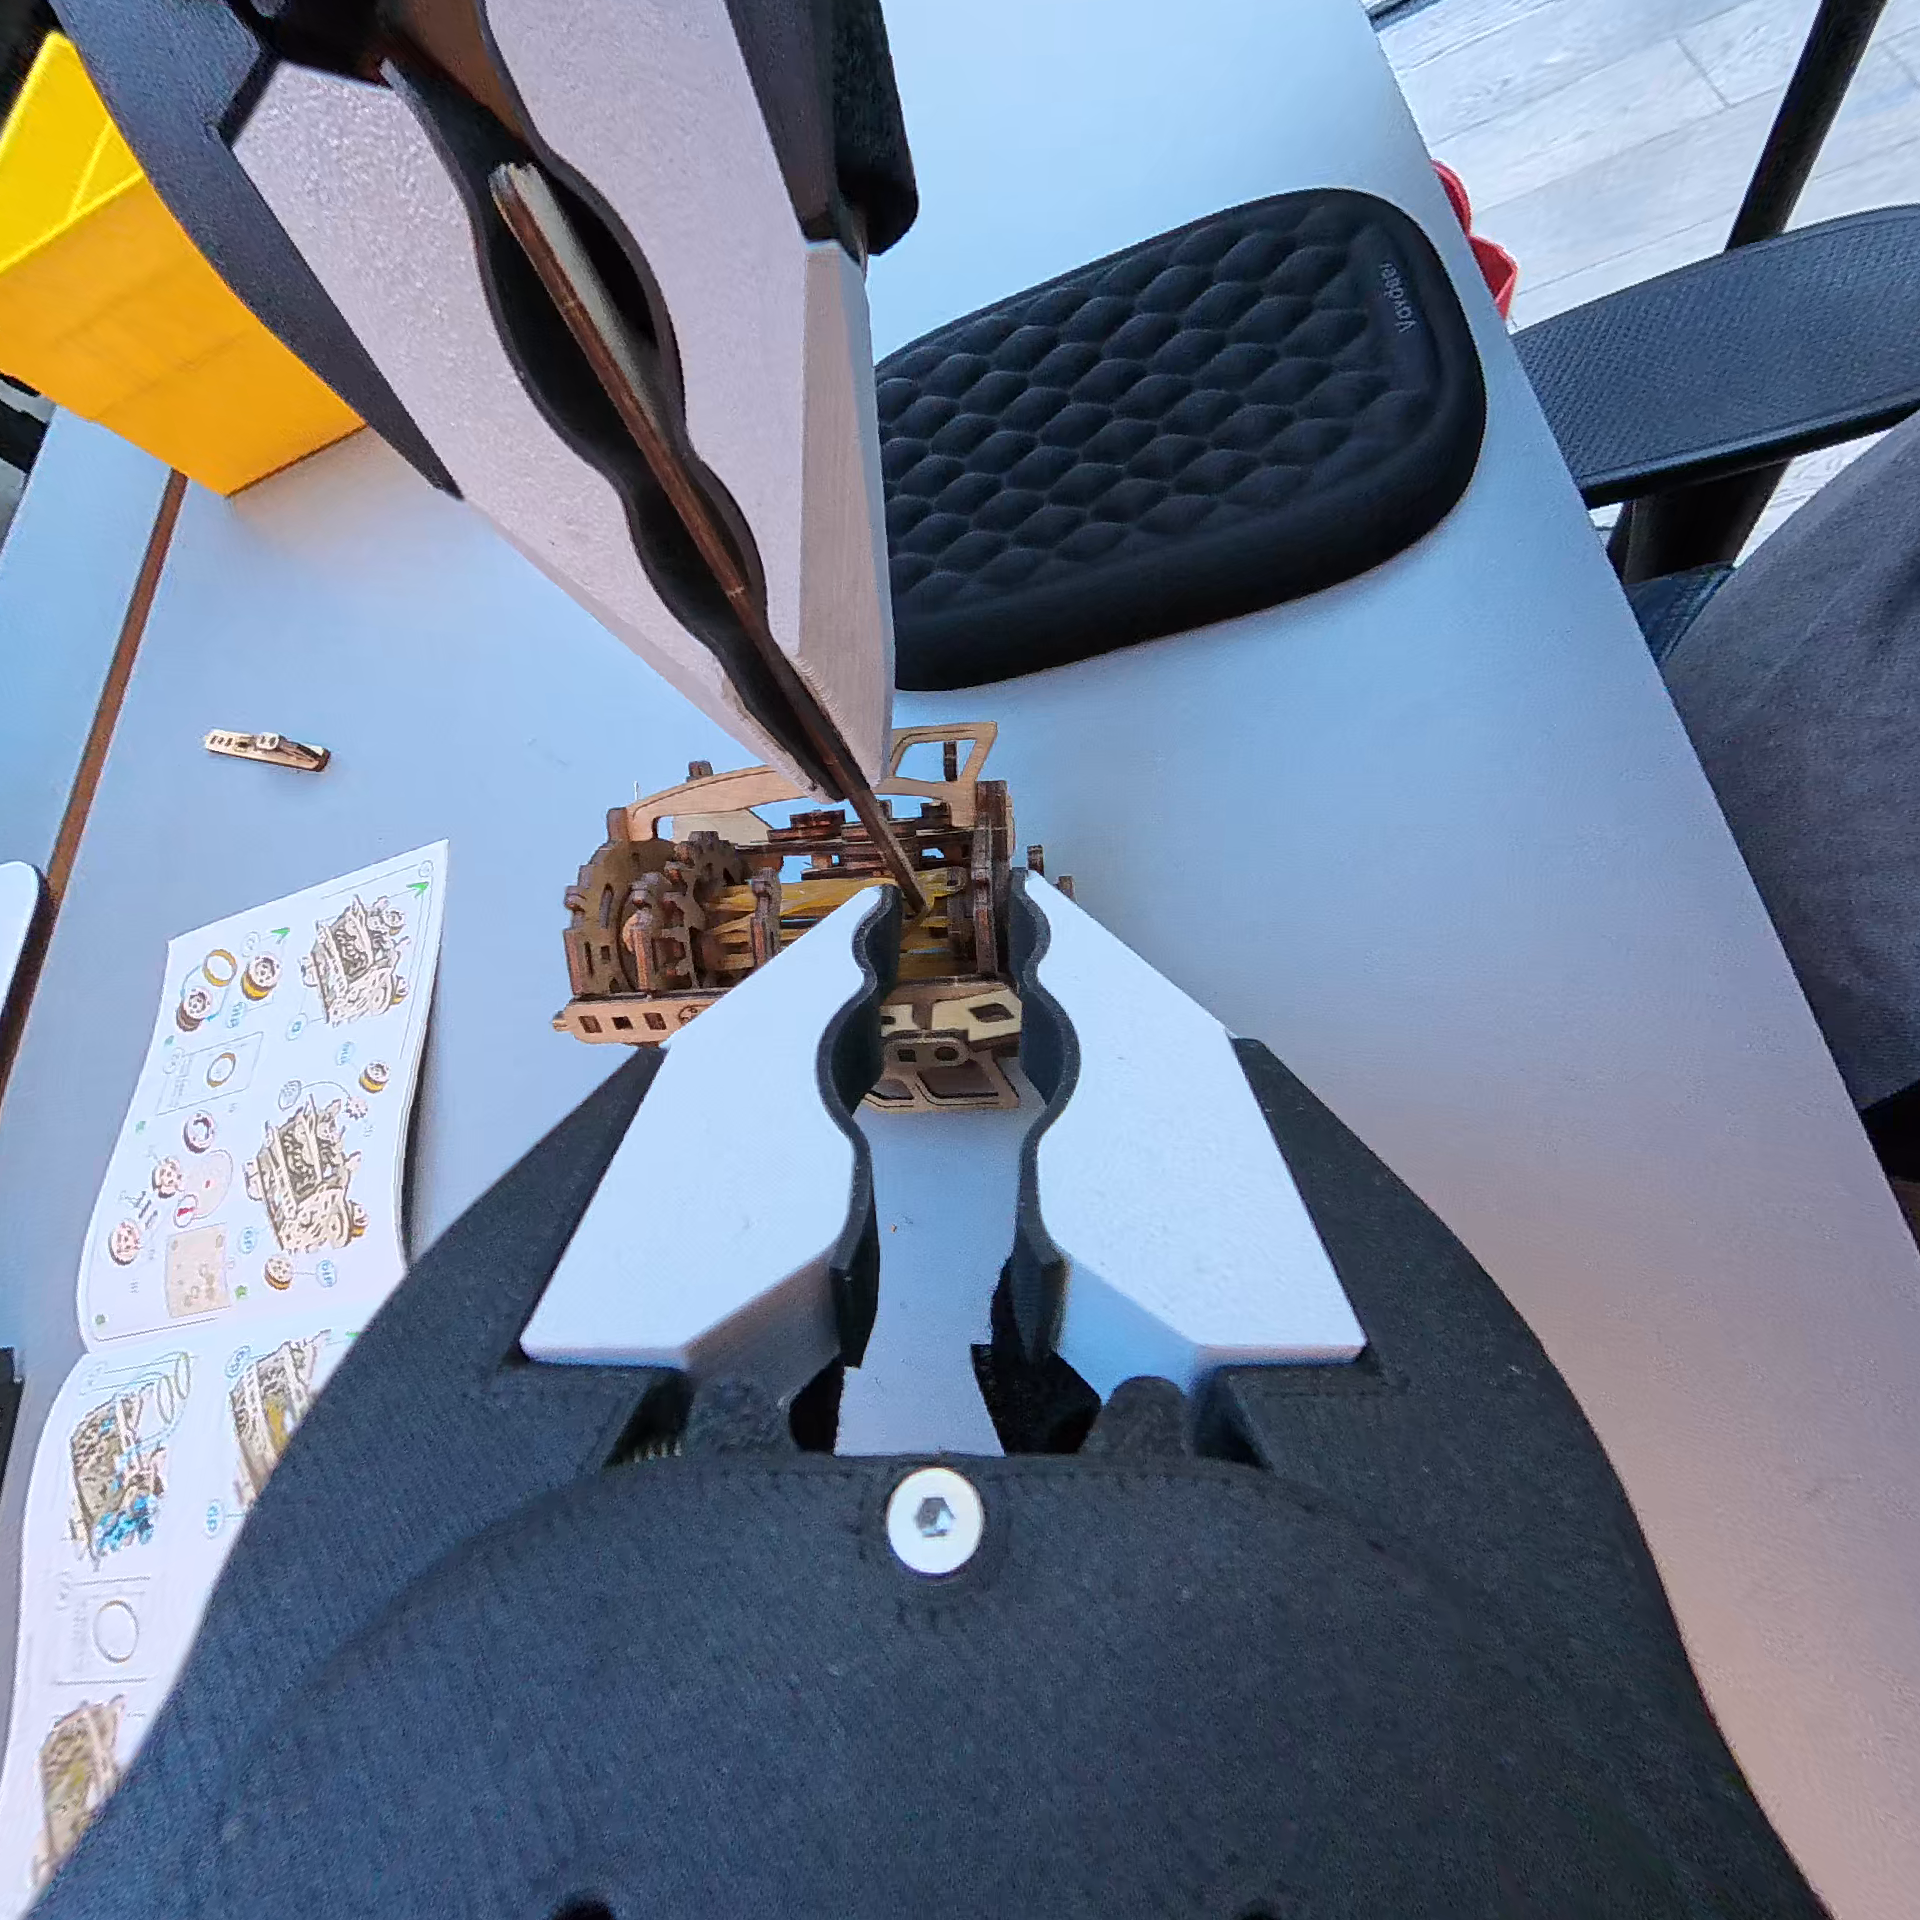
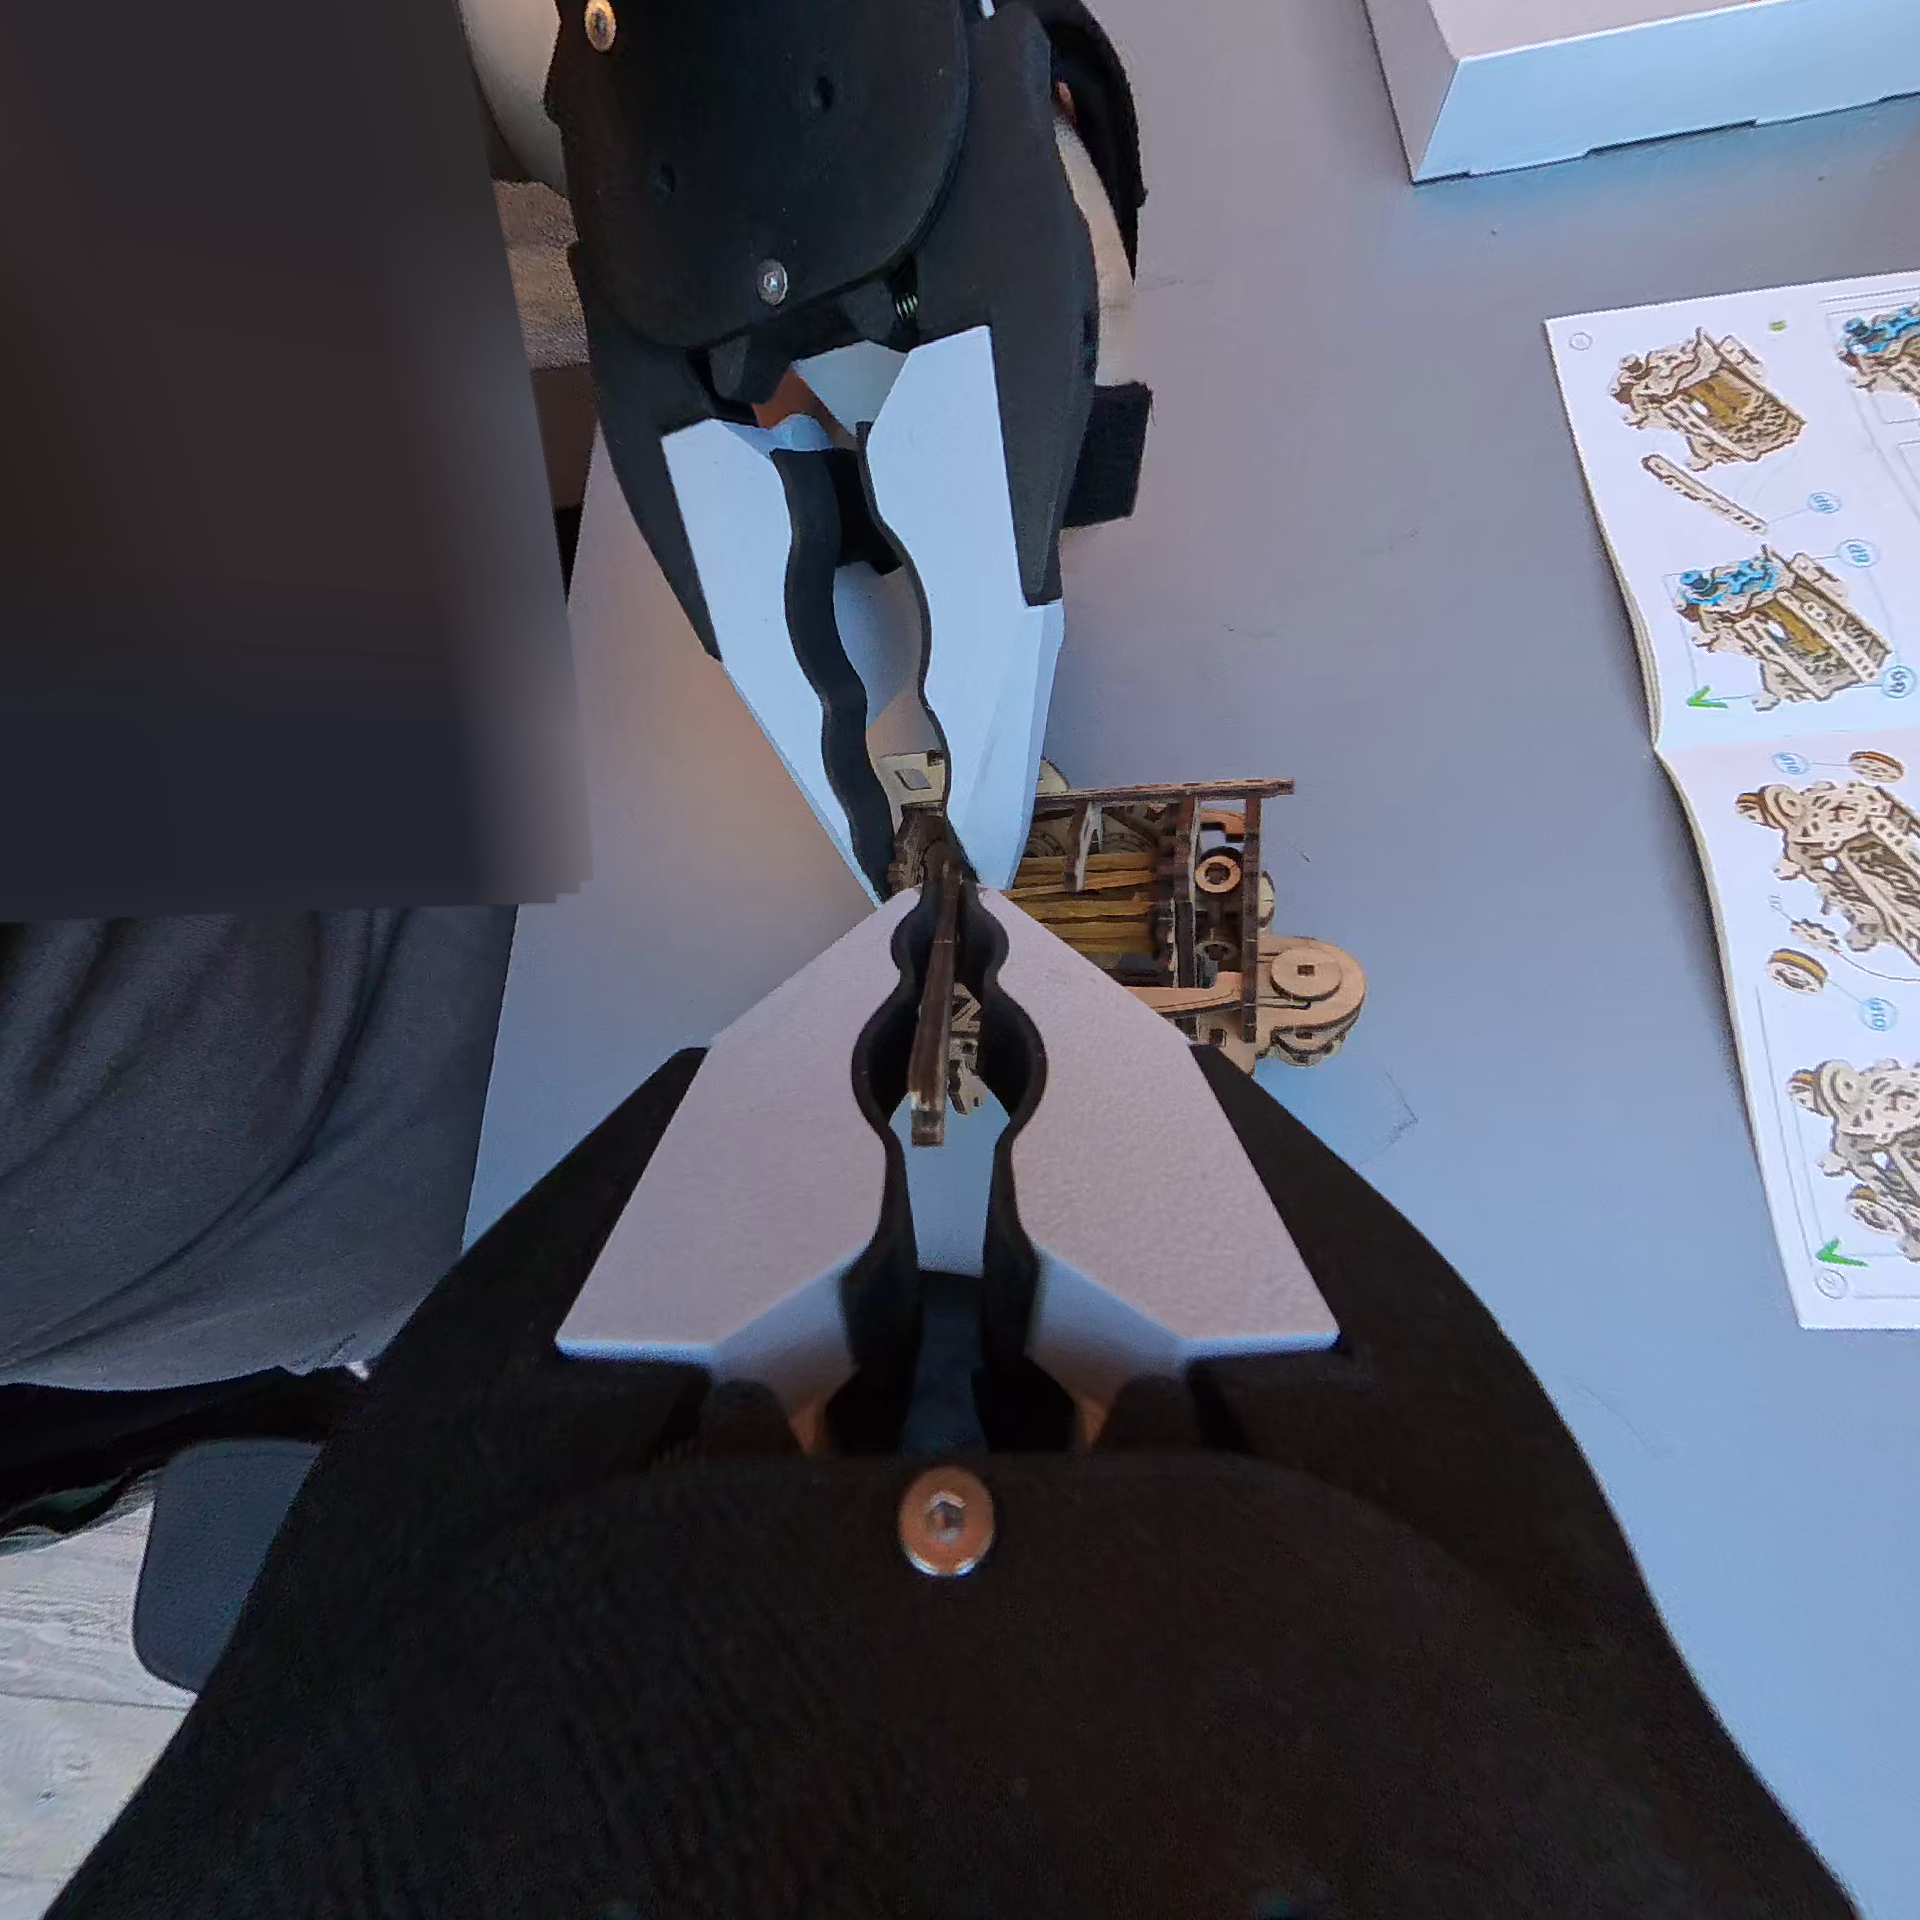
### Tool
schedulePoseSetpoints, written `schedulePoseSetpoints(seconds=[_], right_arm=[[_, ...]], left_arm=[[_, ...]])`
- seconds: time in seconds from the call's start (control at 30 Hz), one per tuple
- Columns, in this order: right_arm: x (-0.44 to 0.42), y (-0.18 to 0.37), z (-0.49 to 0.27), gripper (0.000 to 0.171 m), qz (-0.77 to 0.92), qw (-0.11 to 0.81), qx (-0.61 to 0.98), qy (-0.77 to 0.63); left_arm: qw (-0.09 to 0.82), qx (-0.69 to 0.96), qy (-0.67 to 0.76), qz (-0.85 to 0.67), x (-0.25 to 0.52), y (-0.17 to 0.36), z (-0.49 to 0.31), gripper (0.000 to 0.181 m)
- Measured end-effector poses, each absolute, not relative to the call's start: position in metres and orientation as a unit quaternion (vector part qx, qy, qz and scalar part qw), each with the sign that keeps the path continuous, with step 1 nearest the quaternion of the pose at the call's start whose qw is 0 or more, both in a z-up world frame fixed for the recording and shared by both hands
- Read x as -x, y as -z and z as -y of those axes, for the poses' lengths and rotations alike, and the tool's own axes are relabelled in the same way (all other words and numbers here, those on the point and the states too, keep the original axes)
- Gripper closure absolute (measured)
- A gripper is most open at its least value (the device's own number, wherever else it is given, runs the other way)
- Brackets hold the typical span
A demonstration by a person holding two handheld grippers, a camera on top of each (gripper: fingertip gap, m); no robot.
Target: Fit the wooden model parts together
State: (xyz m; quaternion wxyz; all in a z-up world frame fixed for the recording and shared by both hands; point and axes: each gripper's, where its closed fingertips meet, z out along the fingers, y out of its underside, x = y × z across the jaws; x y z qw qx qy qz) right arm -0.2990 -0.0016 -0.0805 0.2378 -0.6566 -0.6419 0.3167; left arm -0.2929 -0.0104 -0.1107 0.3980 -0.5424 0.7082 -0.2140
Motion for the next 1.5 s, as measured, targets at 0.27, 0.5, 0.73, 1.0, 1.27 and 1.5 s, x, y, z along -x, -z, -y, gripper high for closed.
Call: schedulePoseSetpoints(seconds=[0.27, 0.5, 0.73, 1.0, 1.27, 1.5], right_arm=[[0.298, 0.084, 0.001, 0.17, 0.645, 0.216, 0.656, -0.328], [0.299, 0.084, 0.001, 0.17, 0.642, 0.215, 0.656, -0.334], [0.3, 0.082, 0.005, 0.17, 0.646, 0.213, 0.652, -0.334], [0.301, 0.083, 0.013, 0.17, 0.652, 0.21, 0.649, -0.331], [0.303, 0.077, 0.019, 0.17, 0.657, 0.207, 0.641, -0.339], [0.301, 0.08, 0.013, 0.17, 0.665, 0.218, 0.641, -0.317]], left_arm=[[0.38, 0.55, 0.255, -0.699, 0.293, 0.113, 0.015, 0.16], [0.358, 0.56, 0.286, -0.69, 0.295, 0.11, 0.02, 0.152], [0.366, 0.543, 0.266, -0.708, 0.3, 0.107, 0.024, 0.149], [0.357, 0.541, 0.254, -0.717, 0.301, 0.107, 0.027, 0.16], [0.354, 0.539, 0.235, -0.727, 0.302, 0.109, 0.029, 0.165], [0.365, 0.529, 0.23, -0.731, 0.302, 0.108, 0.028, 0.172]])
